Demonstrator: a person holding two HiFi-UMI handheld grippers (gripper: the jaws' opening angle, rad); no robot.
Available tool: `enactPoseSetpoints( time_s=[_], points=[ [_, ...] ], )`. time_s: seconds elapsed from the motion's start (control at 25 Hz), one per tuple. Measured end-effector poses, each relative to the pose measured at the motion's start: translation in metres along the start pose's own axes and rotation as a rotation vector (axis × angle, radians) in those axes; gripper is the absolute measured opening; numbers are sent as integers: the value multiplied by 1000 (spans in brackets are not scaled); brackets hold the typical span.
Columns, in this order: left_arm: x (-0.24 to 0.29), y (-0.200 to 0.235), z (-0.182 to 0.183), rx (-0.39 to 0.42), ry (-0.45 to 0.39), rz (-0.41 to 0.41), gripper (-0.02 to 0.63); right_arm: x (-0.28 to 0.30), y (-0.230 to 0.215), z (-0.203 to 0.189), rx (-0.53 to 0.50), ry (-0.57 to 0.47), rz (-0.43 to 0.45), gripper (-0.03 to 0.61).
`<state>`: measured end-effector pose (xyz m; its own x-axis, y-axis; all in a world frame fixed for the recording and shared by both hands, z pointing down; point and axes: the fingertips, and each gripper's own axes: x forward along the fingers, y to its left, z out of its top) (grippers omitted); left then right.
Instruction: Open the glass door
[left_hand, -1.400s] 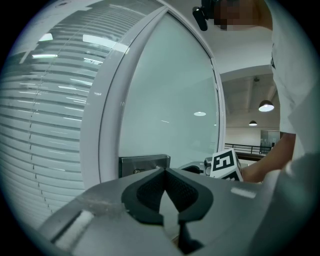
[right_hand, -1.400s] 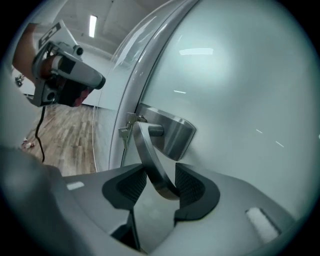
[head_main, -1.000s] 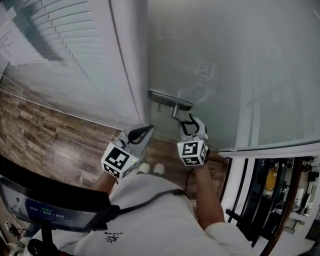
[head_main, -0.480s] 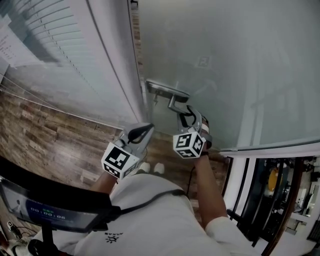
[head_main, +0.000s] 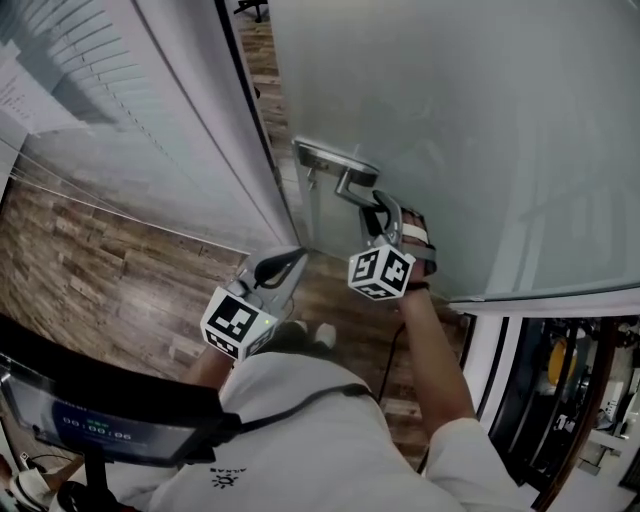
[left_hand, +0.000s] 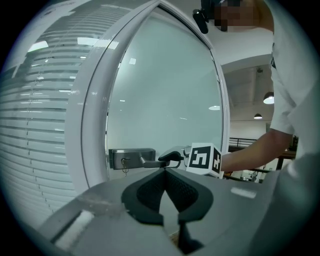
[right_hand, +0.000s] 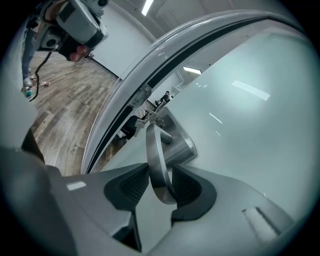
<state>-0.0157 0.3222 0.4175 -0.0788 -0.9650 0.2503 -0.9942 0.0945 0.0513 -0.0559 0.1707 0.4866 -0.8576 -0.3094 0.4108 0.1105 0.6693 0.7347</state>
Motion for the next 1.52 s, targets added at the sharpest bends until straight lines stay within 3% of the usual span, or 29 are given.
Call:
enactPoseSetpoints(
  time_s=[0.24, 0.36, 0.6, 1.16, 1.52],
  points=[
    [9, -14, -8, 15, 41, -17, 5, 6, -8, -14, -18, -1, -2, 144],
    [14, -23, 1, 49, 15, -45, 5, 2, -9, -20, -18, 7, -15, 143],
    [31, -38, 18, 122, -17, -153, 5, 4, -25, -27, -4, 38, -28, 140],
    [104, -13, 38, 115, -10, -396, 5, 77, -76, -43, 32, 84, 6, 133],
    [114, -24, 37, 131, 16, -423, 5, 85, -90, -46, 18, 75, 1, 126]
  ],
)
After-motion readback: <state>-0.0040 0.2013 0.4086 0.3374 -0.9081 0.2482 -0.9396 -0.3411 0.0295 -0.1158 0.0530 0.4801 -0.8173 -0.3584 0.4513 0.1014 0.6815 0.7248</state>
